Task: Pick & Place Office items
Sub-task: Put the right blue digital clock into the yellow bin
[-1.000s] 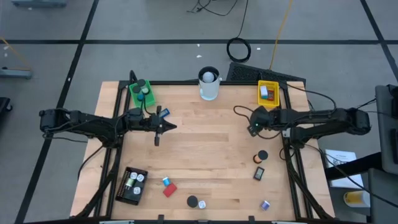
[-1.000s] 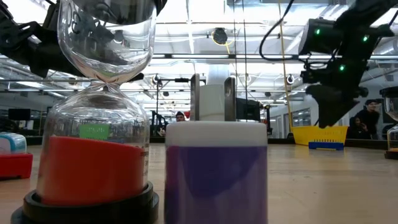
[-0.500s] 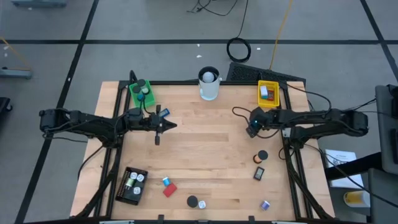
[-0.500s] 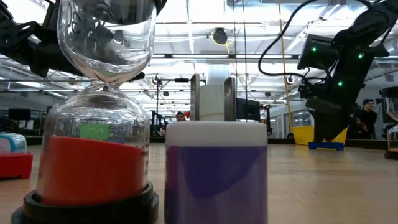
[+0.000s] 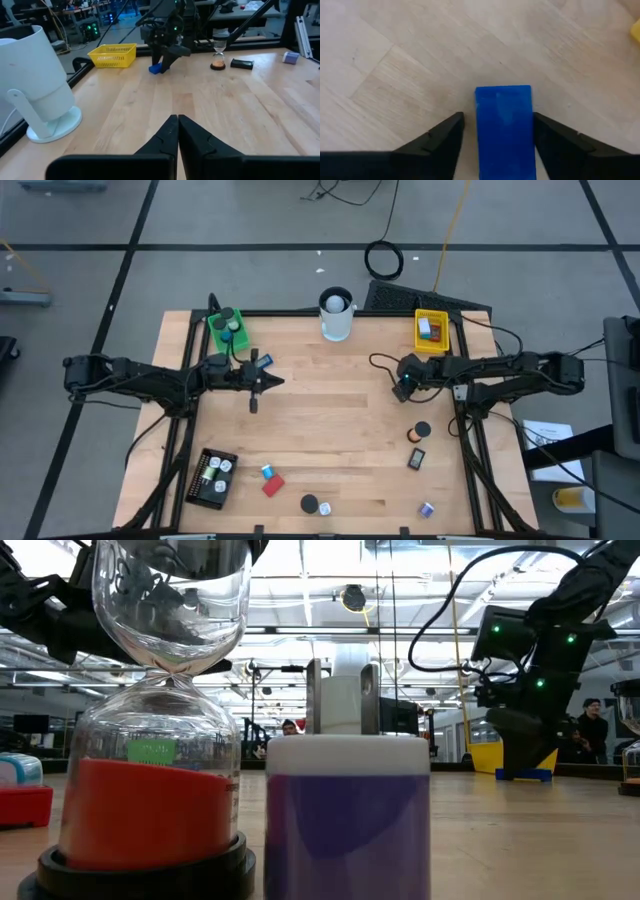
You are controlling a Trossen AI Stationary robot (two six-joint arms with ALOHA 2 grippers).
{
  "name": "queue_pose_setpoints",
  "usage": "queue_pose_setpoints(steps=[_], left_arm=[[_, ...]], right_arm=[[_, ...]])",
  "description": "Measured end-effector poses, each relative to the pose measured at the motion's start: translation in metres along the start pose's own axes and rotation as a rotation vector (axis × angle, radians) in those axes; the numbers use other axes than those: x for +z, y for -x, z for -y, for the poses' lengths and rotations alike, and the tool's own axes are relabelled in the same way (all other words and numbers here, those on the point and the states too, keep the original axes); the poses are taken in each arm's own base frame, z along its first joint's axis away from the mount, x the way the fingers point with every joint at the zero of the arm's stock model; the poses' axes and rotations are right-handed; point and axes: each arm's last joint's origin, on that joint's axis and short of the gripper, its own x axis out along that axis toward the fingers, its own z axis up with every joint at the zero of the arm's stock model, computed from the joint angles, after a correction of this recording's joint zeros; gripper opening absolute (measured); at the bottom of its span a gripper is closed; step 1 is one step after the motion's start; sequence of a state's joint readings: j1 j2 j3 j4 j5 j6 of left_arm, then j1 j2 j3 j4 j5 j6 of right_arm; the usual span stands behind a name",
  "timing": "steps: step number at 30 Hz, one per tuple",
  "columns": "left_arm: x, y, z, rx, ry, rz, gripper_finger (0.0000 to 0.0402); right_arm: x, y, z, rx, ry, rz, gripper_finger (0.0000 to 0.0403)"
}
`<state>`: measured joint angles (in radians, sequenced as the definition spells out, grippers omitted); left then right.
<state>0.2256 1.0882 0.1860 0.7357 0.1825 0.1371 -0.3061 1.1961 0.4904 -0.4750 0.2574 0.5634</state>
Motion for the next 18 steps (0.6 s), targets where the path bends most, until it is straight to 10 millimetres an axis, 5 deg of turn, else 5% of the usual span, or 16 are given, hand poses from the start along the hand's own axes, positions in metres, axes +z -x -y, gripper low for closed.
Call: queue_pose_setpoints(steps=[5, 10, 18], left_arm=[[0.000, 0.002, 0.000, 0.004, -0.047, 0.028, 0.0012], [-0.007, 0.018, 0.002, 0.014, -0.064, 0.188, 0.0010], [-0.018, 0.025, 0.010, -0.200, -0.087, 0.193, 0.0004]], right_arm=[[-0.001, 0.002, 0.001, 0.002, -0.016, 0.001, 0.0149], [0.002, 0.013, 0.003, 0.007, -0.027, -0.004, 0.0149], [0.037, 0.055, 0.017, -0.006, -0.204, 0.114, 0.0165]])
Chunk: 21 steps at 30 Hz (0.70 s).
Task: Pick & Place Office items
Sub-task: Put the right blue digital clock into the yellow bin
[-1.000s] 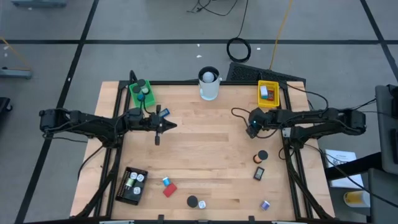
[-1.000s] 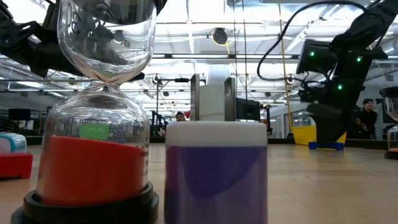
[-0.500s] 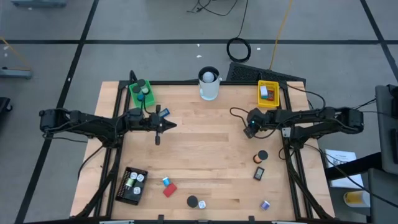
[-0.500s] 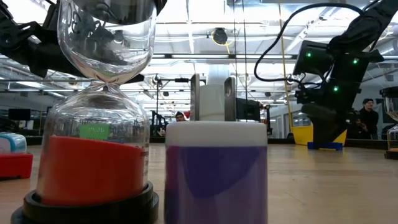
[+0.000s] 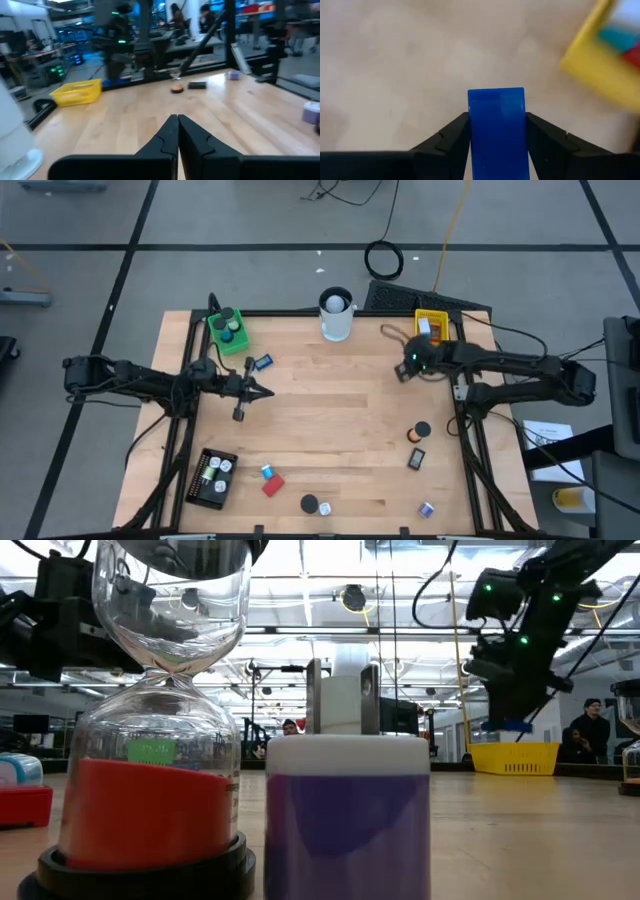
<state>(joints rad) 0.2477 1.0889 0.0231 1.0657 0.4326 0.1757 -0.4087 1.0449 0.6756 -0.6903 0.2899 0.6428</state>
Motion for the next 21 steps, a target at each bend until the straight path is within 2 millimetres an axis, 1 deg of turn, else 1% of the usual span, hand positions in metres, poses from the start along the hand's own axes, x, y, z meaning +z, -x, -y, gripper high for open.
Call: queue_pose_setpoints(steps=[5, 7, 10, 13, 16, 21], left_arm=[[0.000, 0.000, 0.000, -0.012, 0.015, 0.000, 0.0018], [0.000, -0.001, 0.000, -0.011, 0.017, 0.001, 0.0019], [0.000, -0.001, 0.000, 0.009, 0.021, -0.003, 0.0012], [-0.002, -0.001, 0.000, 0.016, 0.039, -0.021, 0.0004], [-0.002, -0.001, 0.000, 0.017, 0.056, -0.026, 0.0011], [-0.002, -0.001, -0.001, 0.036, 0.037, -0.029, 0.0020]], right_arm=[[0.030, 0.005, 0.020, -0.121, -0.105, 0.082, 0.0155], [0.044, 0.006, 0.026, -0.131, -0.138, 0.110, 0.0156], [0.065, 0.009, 0.032, -0.150, -0.143, 0.146, 0.0163], [0.080, 0.007, 0.044, -0.193, -0.160, 0.139, 0.0164], [0.088, 0.001, 0.059, -0.238, -0.174, 0.111, 0.0160], [0.091, -0.012, 0.080, -0.301, -0.208, 0.048, 0.0163]])
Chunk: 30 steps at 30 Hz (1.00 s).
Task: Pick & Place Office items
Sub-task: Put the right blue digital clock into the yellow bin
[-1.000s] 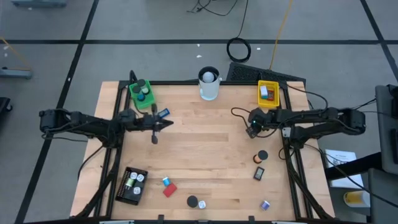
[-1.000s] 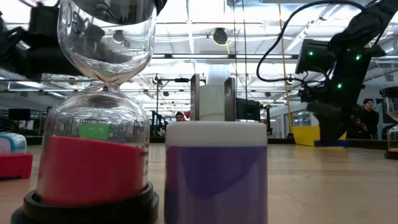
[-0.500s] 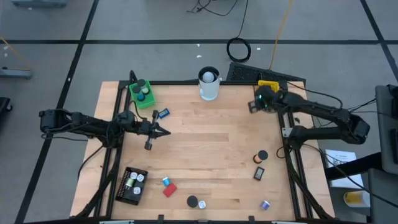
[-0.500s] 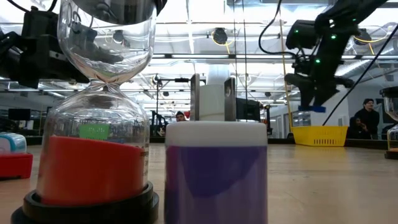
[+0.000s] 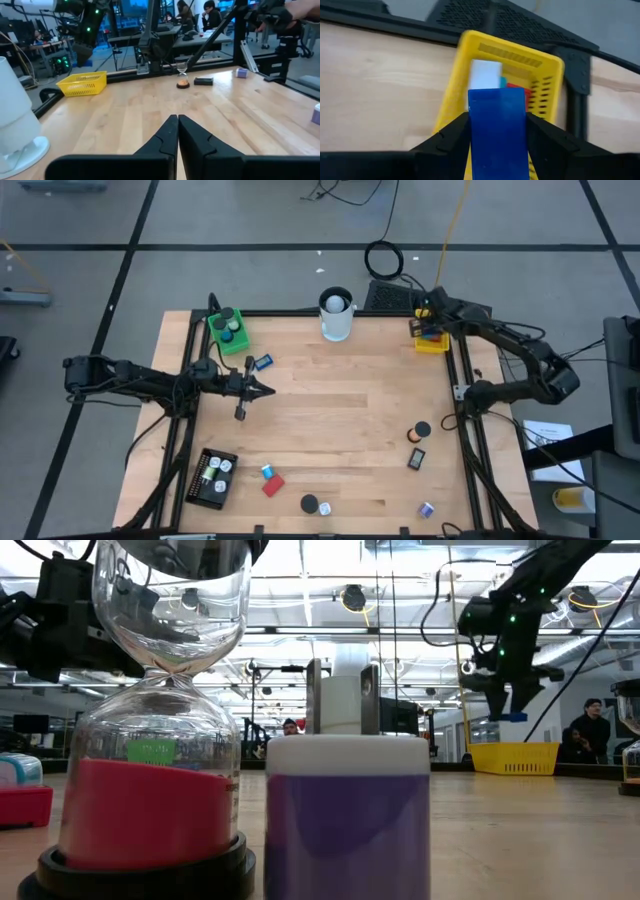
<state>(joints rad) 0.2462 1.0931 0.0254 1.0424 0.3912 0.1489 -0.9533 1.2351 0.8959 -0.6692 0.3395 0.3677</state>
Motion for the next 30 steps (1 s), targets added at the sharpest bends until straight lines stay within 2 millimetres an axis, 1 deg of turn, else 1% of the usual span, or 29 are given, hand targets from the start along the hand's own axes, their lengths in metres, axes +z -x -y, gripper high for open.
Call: queue_pose_setpoints(steps=[6, 18, 23, 30], left_arm=[[0.000, 0.000, 0.000, 0.000, 0.020, 0.001, 0.0021], [-0.002, 0.000, 0.000, -0.002, 0.033, -0.015, 0.0021], [-0.002, 0.000, 0.000, -0.003, 0.036, -0.023, 0.0021], [-0.002, 0.000, 0.000, -0.003, 0.037, -0.022, 0.0021]], right_arm=[[0.006, -0.014, -0.003, -0.017, 0.012, 0.010, 0.0162], [0.009, -0.039, -0.008, -0.165, 0.009, 0.021, 0.0161], [0.013, -0.046, -0.012, -0.202, -0.022, 0.017, 0.0160], [0.018, -0.054, -0.014, -0.255, -0.044, -0.018, 0.0161]])
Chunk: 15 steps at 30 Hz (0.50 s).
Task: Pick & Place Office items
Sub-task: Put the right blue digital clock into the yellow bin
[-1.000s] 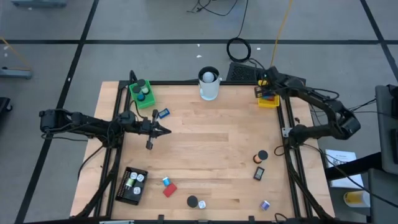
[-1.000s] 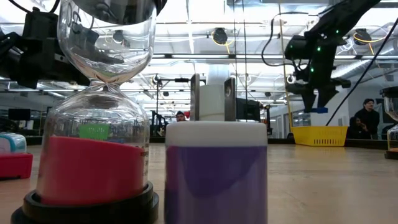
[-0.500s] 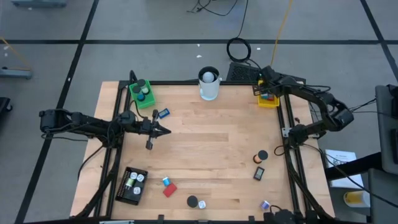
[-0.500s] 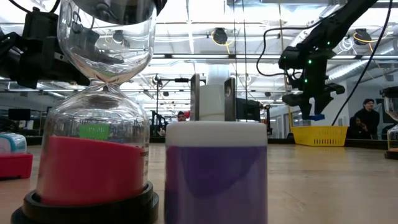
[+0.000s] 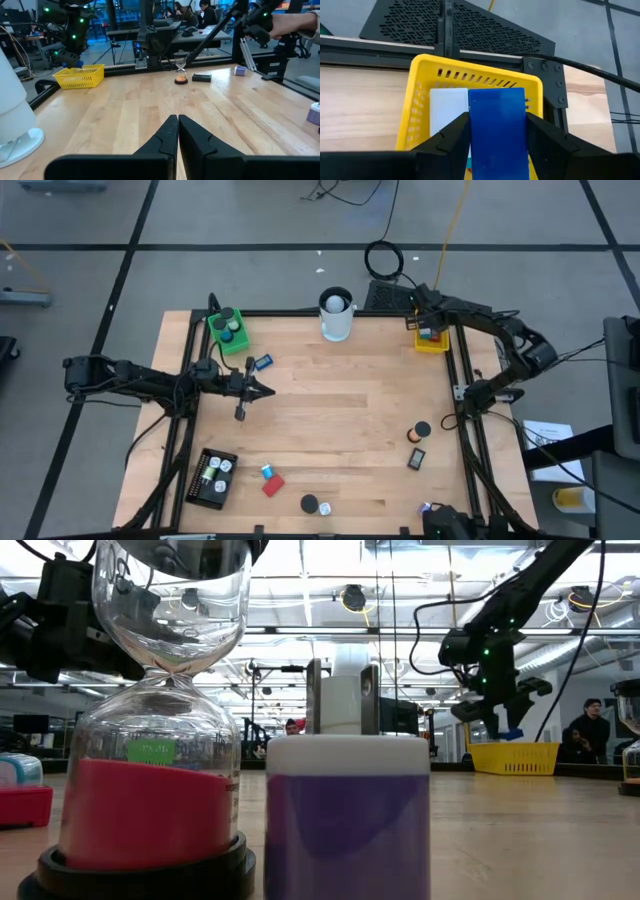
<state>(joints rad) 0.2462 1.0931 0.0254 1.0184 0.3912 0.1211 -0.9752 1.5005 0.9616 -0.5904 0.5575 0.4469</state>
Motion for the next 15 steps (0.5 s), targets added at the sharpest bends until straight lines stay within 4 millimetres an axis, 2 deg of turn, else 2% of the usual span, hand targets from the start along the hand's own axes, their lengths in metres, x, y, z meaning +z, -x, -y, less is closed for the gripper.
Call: queue_pose_setpoints(steps=[15], left_arm=[[0.0000, 0.0000, 0.0000, 0.000, 0.009, 0.000, 0.0021]], right_arm=[[0.0000, -0.0033, -0.0018, -0.026, 0.002, -0.011, 0.0161]])
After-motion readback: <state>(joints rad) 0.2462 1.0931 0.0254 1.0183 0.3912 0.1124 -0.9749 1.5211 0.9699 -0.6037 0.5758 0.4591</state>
